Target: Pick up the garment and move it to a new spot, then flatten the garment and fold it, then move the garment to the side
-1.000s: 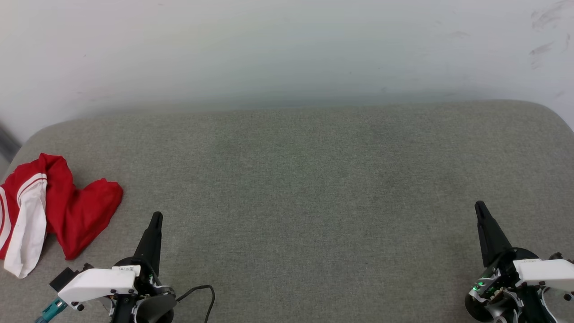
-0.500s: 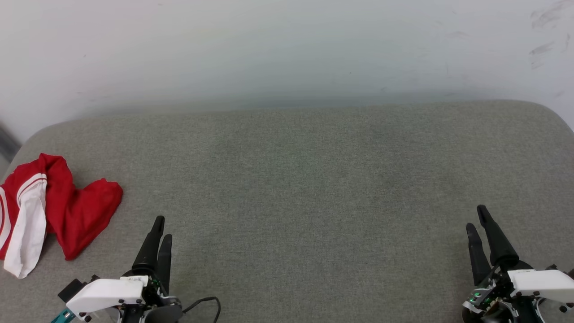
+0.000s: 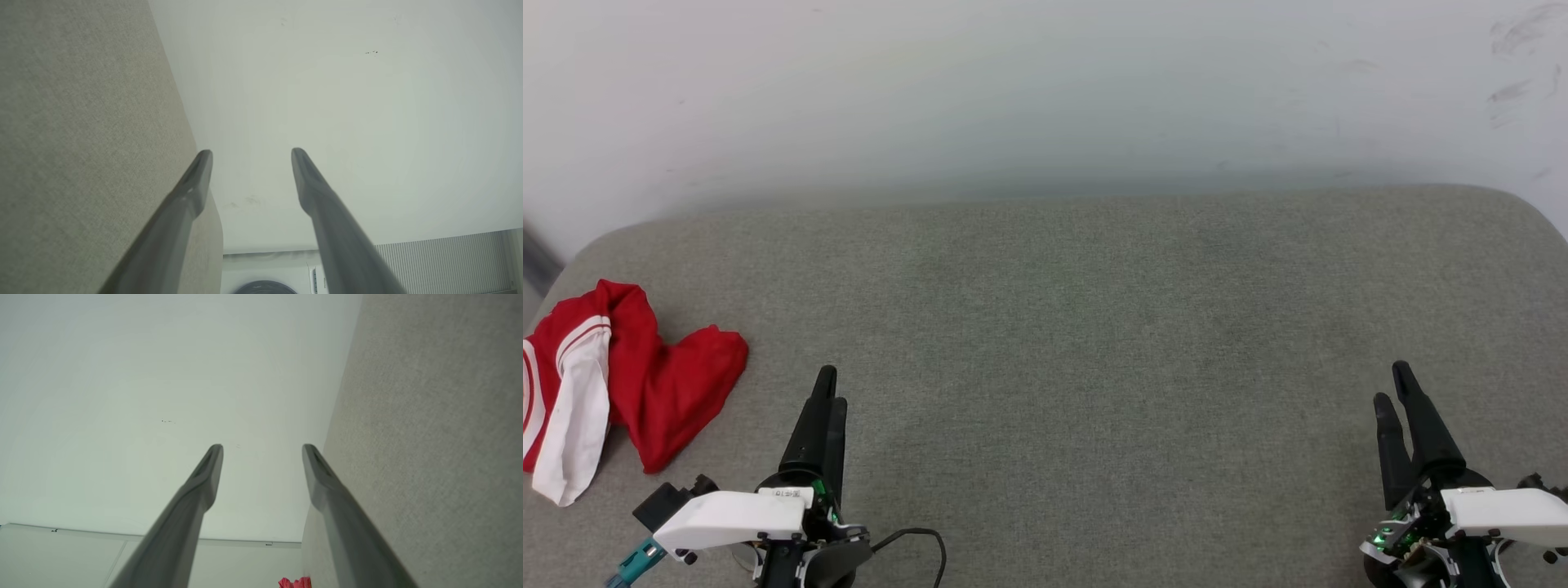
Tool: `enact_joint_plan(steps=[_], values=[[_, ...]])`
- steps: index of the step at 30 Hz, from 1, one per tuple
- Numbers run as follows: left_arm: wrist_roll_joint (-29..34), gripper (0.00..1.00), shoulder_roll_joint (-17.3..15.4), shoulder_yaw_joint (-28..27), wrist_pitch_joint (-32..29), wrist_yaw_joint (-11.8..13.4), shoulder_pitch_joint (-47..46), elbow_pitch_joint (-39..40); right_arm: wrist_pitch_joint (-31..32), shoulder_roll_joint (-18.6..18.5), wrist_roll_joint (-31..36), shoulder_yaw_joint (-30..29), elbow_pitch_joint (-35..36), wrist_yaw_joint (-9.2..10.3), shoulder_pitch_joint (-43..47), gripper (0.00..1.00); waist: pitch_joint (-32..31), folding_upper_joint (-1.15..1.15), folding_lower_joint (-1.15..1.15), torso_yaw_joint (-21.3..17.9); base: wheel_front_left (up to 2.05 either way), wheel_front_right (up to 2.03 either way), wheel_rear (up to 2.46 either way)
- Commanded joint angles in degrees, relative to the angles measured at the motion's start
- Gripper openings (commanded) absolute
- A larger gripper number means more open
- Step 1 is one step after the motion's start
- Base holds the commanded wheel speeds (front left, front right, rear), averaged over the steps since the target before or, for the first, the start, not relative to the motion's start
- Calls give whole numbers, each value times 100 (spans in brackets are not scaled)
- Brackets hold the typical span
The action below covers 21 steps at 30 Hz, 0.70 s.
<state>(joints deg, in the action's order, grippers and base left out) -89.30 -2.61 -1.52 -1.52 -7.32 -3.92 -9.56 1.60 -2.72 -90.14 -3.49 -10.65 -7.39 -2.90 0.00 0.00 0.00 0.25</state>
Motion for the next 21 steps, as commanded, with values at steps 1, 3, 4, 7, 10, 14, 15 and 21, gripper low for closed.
enact_joint_plan(steps=[1, 3, 4, 7, 10, 14, 15, 21], values=[[83, 100, -27, 55, 64, -12, -46, 204, -61, -30, 58, 35, 179, -10, -31, 100, -1, 0, 0, 4, 0, 0, 0], [156, 100, -27, 109, 112, -13, -32, 284, -110, -34, 87, 62, 244, -10, -20, 100, -4, 0, 0, 10, 0, 0, 0], [181, 100, -27, 134, 136, -13, -25, 320, -134, -38, 102, 78, 274, -11, -14, 100, -5, 0, 0, 14, 0, 0, 0], [263, 100, -28, 204, 205, -13, -9, 426, -204, -51, 148, 120, 358, -11, 4, 100, -11, 0, 0, 22, 0, 0, 0], [385, 100, -30, 265, 275, -14, 4, 517, -274, -101, 297, 160, 417, -11, 25, 100, -17, 0, 0, 28, 0, 0, 0], [760, 100, -79, 314, 360, -14, 20, 592, -366, -165, 781, 186, 448, -11, 37, 100, -24, 0, 0, 34, 0, 0, 0], [912, 100, -102, 330, 385, -15, 18, 602, -387, -172, 961, 173, 455, -11, 39, 100, -26, 0, 0, 35, 0, 0, 0], [1665, 100, -105, 329, 507, -16, 30, 672, -511, -189, 2369, 143, 579, -12, 47, 100, -40, 0, 0, 49, 0, 0, 0]])
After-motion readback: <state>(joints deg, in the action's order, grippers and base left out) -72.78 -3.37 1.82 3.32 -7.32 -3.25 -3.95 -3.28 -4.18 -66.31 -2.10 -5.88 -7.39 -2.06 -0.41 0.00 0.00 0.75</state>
